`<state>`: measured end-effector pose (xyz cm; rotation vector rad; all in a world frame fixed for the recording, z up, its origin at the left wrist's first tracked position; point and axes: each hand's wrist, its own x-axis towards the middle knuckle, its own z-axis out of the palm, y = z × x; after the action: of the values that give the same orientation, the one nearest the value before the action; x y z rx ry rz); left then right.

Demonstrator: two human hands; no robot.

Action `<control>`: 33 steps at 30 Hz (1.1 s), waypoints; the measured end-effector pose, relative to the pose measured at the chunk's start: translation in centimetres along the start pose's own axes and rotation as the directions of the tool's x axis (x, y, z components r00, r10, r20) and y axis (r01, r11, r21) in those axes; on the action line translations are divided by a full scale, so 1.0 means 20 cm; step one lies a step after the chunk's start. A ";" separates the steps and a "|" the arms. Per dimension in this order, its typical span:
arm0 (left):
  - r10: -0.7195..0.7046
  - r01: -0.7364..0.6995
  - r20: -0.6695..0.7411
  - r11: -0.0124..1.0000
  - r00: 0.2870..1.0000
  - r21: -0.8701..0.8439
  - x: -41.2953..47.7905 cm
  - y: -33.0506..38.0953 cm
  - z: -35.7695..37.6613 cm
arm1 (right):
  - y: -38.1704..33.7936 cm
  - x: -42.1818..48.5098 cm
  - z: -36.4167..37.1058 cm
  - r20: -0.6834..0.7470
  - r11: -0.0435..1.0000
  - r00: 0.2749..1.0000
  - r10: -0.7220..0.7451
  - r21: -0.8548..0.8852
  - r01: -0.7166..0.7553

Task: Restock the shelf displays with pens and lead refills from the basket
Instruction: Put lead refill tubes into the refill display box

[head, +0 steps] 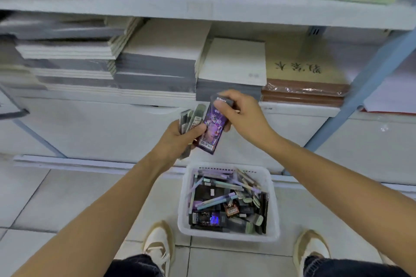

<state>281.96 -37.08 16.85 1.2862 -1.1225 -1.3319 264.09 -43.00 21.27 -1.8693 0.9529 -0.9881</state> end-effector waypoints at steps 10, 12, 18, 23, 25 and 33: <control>0.486 -0.464 -0.130 0.870 0.865 0.163 -0.05 1.02 -0.14 | -0.94 0.38 -0.36 -0.019 0.929 0.929 -0.370 0.013 0.370; 0.539 -0.494 -0.177 0.834 0.823 0.245 -0.06 1.13 -0.20 | -1.06 0.48 -0.41 -0.101 0.895 0.891 -0.443 0.000 0.446; 0.527 -0.382 -0.239 0.801 0.816 0.461 0.01 1.22 -0.37 | -1.16 0.80 -0.38 -0.153 0.912 0.901 -0.405 -0.129 0.388; 0.466 -0.335 -0.157 0.795 0.871 0.506 0.07 1.20 -0.46 | -1.12 0.97 -0.31 -0.105 0.890 0.908 -0.405 -0.271 0.366; 0.515 -0.395 -0.234 0.821 0.825 0.413 0.09 1.23 -0.48 | -1.15 1.04 -0.30 -0.145 0.897 0.899 -0.412 -0.241 0.372; 0.382 -0.312 -0.267 0.911 0.885 0.271 0.14 1.32 -0.50 | -1.15 1.21 -0.15 -0.014 0.833 0.899 -0.438 -0.382 0.400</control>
<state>292.78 -43.71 42.35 1.3219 -1.2270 -0.7184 277.07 -55.71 49.46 -2.4420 0.8433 -1.2357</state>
